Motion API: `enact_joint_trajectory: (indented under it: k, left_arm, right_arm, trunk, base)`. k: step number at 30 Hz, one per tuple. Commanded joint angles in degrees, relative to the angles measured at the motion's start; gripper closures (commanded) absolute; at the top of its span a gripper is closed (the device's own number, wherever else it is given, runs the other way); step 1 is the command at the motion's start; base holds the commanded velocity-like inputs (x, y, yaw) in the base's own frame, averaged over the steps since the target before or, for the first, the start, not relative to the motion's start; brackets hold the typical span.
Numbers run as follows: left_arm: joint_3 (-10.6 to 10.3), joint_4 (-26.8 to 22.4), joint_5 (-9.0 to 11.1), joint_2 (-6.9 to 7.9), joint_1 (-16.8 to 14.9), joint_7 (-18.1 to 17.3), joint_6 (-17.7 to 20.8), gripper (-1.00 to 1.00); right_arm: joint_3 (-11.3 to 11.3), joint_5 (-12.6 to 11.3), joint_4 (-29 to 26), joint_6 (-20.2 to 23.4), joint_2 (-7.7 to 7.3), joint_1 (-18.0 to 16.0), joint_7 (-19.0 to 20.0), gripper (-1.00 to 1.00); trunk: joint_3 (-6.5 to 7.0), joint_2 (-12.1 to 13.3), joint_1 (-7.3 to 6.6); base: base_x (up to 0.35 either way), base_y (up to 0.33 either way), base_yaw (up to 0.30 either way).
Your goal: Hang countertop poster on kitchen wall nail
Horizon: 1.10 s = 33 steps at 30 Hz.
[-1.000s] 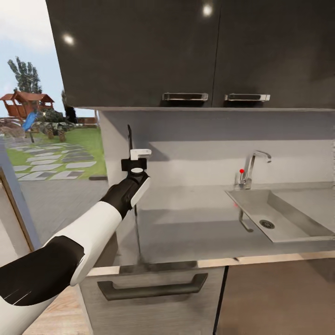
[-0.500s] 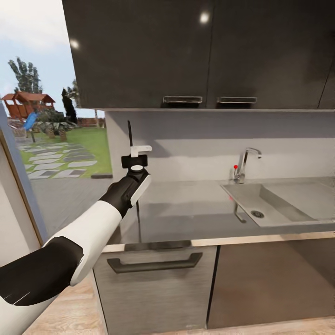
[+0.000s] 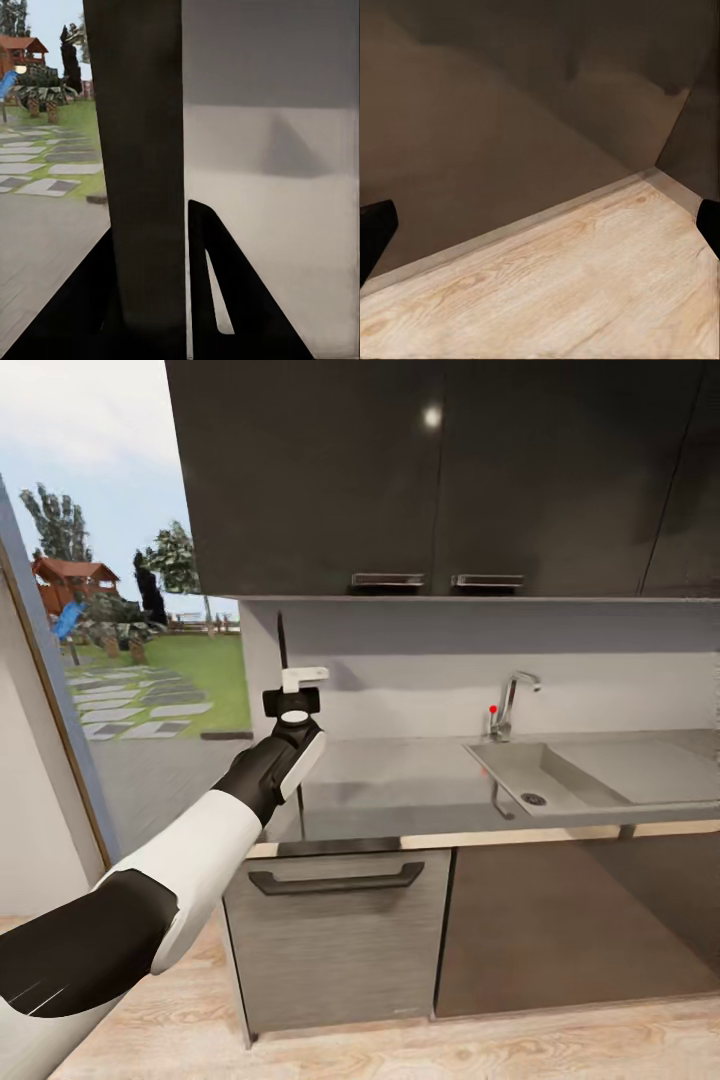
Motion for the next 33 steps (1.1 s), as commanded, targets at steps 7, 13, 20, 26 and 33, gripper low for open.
enact_joint_trajectory:
  k: [7, 13, 20, 26, 33]
  left_arm:
    - [-0.4, -4.5, 0.2, 0.0, -0.1, -6.6, 3.7, 1.0]
    - [-0.4, -6.6, 0.4, 0.0, -0.1, -19.7, 9.0, 1.0]
    - [-0.3, -8.4, 6.9, 0.0, -0.1, -29.7, 13.4, 1.0]
    - [-0.1, -9.5, 8.2, 0.0, -0.1, -37.4, 17.0, 1.0]
    - [0.2, -11.4, 8.5, 0.0, -0.1, -52.7, 19.2, 1.0]
  right_arm:
    - [0.1, 0.1, -0.1, 0.0, -0.01, 0.0, -0.2, -1.0]
    - [0.2, 0.1, -0.1, 0.0, -0.01, 0.0, -0.2, -1.0]
    - [0.2, 0.1, -0.1, 0.0, -0.05, 0.0, -0.2, -1.0]
    - [0.1, 0.1, -0.1, 0.0, -0.09, 0.0, -0.2, -1.0]
    - [0.1, 0.1, -0.1, 0.0, -0.09, 0.0, -0.2, -1.0]
  trunk:
    - [-0.06, 0.0, -0.03]
    - [-0.06, 0.0, -0.03]
    - [-0.06, 0.0, -0.03]
    - [-0.06, 0.0, -0.03]
    - [-0.06, 0.0, -0.03]
  base:
    - [-0.159, 0.0, 0.0]
    - [-0.018, 0.0, 0.0]
    - [-0.001, 0.0, 0.0]
    - [0.0, 0.0, 0.0]
    - [-0.051, 0.0, 0.0]
